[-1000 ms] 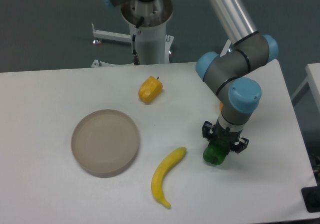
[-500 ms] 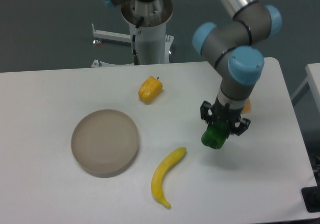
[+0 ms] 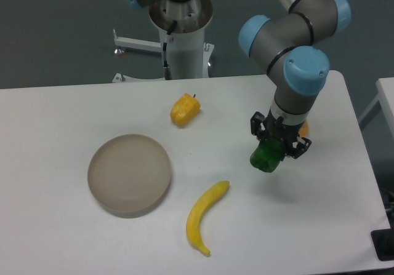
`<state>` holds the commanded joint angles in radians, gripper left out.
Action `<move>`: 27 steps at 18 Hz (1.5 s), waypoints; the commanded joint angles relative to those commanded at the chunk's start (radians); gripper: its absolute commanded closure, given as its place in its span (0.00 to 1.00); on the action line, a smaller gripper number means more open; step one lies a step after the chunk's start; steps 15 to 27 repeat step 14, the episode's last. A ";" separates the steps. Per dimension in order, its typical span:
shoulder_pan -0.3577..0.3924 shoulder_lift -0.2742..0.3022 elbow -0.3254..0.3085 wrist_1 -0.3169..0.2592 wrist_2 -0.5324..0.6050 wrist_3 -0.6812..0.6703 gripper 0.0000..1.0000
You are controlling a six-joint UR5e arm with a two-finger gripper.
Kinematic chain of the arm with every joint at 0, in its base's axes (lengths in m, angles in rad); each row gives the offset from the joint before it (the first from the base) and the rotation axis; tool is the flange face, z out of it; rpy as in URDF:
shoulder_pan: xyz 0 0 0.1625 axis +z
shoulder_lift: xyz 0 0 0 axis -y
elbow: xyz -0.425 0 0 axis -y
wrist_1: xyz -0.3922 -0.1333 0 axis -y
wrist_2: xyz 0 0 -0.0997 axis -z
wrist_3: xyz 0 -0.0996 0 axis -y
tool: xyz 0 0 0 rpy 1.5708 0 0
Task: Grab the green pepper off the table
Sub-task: 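Lift the green pepper up off the table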
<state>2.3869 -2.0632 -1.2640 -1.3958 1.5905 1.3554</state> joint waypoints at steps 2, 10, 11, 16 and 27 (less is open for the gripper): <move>0.000 0.003 0.000 0.000 0.003 0.072 0.85; 0.003 0.003 0.020 -0.040 -0.003 0.128 0.87; 0.002 0.002 0.020 -0.038 -0.004 0.128 0.87; 0.003 0.003 0.021 -0.038 -0.010 0.128 0.87; 0.003 0.003 0.021 -0.038 -0.010 0.128 0.87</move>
